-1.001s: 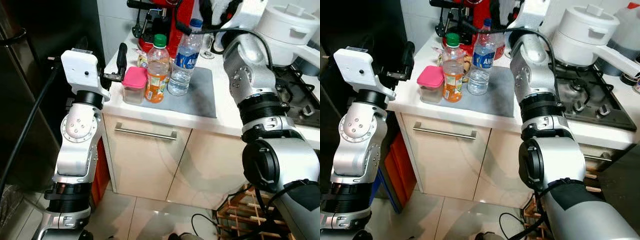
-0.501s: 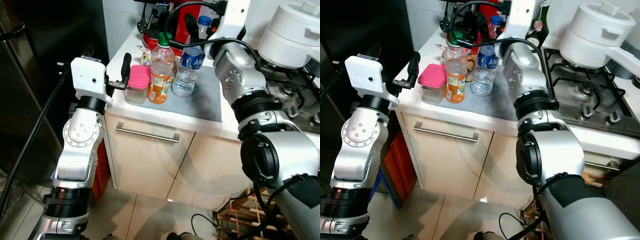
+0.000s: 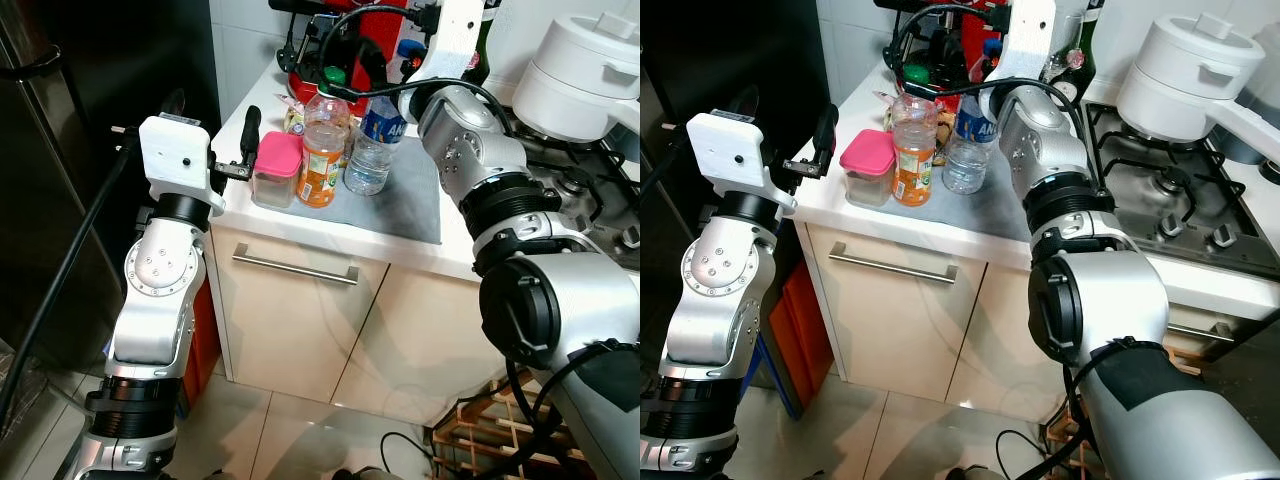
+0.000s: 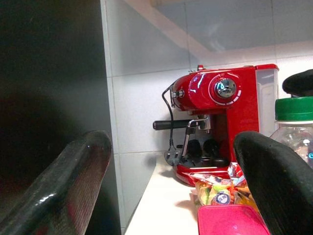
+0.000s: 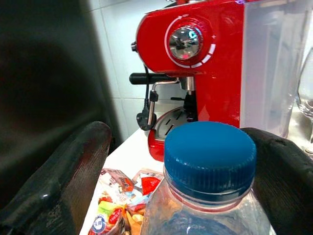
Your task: Restocking fridge
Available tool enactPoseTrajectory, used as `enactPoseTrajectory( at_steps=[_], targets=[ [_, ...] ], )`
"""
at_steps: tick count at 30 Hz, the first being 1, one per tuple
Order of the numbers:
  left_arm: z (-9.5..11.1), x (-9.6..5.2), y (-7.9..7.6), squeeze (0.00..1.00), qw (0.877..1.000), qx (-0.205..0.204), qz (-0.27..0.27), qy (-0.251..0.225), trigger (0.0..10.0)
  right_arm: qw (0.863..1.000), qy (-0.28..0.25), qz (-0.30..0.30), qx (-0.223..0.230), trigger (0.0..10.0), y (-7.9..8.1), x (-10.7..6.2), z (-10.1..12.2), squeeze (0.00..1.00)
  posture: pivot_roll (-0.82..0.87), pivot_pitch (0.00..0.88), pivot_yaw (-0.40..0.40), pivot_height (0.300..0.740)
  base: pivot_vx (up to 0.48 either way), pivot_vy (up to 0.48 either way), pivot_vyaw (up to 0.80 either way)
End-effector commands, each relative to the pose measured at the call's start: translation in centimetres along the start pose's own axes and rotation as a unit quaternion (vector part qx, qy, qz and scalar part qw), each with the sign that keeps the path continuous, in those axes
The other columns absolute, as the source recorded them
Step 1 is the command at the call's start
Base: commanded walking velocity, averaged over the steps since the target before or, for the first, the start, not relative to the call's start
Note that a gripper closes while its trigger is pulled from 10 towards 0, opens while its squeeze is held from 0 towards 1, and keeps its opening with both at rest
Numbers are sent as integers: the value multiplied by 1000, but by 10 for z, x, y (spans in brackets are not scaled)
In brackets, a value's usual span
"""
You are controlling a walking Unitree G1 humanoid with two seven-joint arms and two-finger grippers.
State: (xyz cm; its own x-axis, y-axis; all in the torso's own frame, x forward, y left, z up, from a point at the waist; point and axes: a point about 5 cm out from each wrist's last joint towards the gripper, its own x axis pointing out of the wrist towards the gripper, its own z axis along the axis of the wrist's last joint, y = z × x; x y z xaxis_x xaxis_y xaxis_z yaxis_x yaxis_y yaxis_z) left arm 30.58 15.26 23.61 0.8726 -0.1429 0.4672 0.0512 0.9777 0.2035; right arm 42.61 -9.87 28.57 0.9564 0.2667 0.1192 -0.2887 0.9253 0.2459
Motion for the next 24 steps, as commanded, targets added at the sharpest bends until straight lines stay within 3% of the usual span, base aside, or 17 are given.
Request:
enactPoseTrajectory(
  at_steps=[1, 2, 3, 4, 14, 24],
  targets=[
    [1, 1, -1, 0, 1000, 3, -3, 0, 10000, 999, 37, -9, 32, 9765, -3, -1, -13, 0, 72, 0, -109, 740, 0, 0, 0],
    [1, 2, -1, 0, 1000, 3, -5, 0, 10000, 998, 42, -10, 45, 5373, -3, -1, -14, 0, 70, 0, -109, 740, 0, 0, 0],
    [1, 2, -2, 0, 1000, 3, -6, 0, 10000, 997, 48, -10, 63, 4471, -4, -1, -15, 0, 70, 0, -109, 740, 0, 0, 0],
    [1, 3, -2, 0, 1000, 3, -8, 0, 10000, 996, 54, -13, 76, 0, -4, -1, -16, 0, 69, 0, -109, 740, 0, 0, 0],
    [-1, 5, -3, 0, 1000, 8, -15, 1, 10000, 993, 57, -12, 106, 0, -6, -2, -18, 0, 88, 0, -115, 740, 0, 0, 0],
    [-4, 8, -3, 0, 1000, 2, -7, 3, 10000, 994, 50, -16, 97, 0, -7, -1, -14, 0, 51, 0, -116, 740, 0, 0, 0]
  ],
)
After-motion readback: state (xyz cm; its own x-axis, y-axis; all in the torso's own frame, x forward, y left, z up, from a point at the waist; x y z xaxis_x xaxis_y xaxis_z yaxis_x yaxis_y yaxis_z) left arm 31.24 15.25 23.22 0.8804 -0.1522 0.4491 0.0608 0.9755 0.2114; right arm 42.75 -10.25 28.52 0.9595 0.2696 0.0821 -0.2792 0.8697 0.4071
